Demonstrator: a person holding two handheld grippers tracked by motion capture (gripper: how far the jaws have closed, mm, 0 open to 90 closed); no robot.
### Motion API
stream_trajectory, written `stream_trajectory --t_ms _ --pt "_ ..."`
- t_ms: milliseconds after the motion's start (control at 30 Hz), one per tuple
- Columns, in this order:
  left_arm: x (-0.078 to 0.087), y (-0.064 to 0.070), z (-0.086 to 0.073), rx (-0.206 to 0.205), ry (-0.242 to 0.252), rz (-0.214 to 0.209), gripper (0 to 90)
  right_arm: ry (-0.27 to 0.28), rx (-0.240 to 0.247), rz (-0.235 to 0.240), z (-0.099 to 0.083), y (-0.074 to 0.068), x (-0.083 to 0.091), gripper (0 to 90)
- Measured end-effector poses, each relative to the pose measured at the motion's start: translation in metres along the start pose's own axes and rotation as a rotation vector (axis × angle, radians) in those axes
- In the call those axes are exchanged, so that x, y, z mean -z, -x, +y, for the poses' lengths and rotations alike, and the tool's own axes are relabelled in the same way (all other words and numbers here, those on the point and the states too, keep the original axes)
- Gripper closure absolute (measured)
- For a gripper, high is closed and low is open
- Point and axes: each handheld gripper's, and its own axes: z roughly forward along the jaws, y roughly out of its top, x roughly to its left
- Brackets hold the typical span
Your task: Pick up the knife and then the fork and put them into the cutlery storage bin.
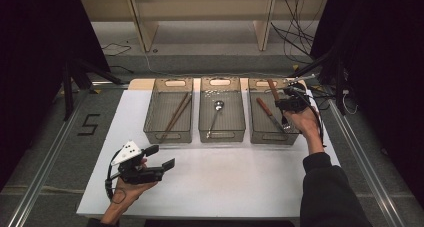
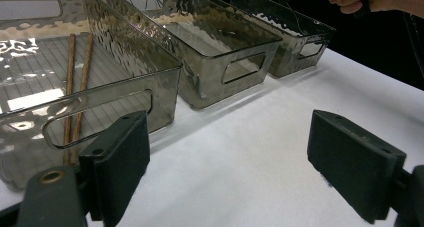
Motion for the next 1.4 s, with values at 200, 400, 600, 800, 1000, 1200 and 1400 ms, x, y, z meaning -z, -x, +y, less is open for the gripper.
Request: stream_trajectory --t_ms 200,400,600,800,1000,1200,1400 --pt "0.0 0.0 0.0 -0.001 -0.001 -0.001 16.7 -0.016 0.01 -0.002 -0.005 -0.001 -0.006 77.5" --pt "0.0 0.0 0.0 0.001 -0.001 0.0 16.7 -0.047 0.019 0.004 -0.006 -0.004 -0.01 72.1" --pt "0.0 0.0 0.0 0.001 -0.002 -0.001 16.7 -0.029 0.02 0.033 -0.002 -0.007 -0.005 64.3" --pt "0.0 0.0 0.0 -0.001 -0.002 -0.002 16.7 -0.003 0.014 0.068 -0.003 -0.01 0.004 56.4" --pt "0.0 0.0 0.0 0.001 -0.004 -0.004 16.7 0.06 -0.004 0.131 -0.003 -0.017 0.022 45.6" --pt "0.0 0.0 0.0 0.001 -0.008 -0.005 16.7 0.117 -0.004 0.18 -0.01 -0.03 0.04 37.4" --pt "0.0 0.0 0.0 0.002 -0.009 -0.006 16.6 0.164 0.008 0.209 -0.021 -0.044 0.053 33.1"
